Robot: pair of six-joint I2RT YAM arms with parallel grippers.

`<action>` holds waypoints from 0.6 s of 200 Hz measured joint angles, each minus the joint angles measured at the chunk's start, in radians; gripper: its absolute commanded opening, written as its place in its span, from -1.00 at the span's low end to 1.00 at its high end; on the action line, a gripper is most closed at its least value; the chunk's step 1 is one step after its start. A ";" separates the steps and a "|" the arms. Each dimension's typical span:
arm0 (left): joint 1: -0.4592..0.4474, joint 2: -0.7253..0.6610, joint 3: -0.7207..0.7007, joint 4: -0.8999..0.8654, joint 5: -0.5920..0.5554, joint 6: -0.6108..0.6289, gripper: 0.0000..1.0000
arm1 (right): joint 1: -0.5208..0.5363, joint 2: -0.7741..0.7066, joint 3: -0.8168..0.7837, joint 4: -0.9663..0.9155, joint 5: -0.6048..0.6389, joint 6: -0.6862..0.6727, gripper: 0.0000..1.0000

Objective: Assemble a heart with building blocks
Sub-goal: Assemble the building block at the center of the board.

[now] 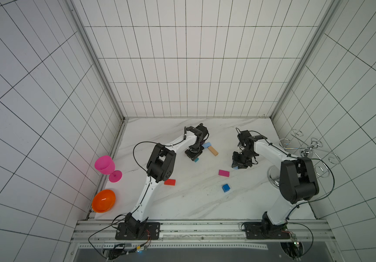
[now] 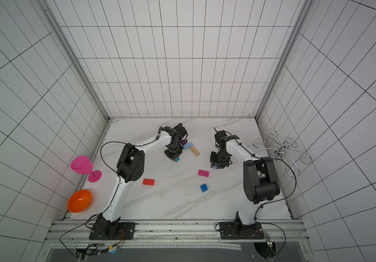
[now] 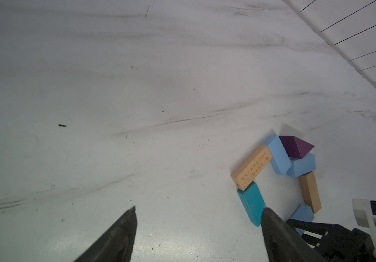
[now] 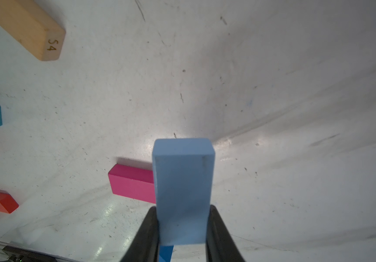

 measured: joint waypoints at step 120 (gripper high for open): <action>0.016 0.003 0.004 -0.002 -0.016 0.001 -0.56 | 0.000 0.029 0.006 0.001 -0.042 -0.002 -1.00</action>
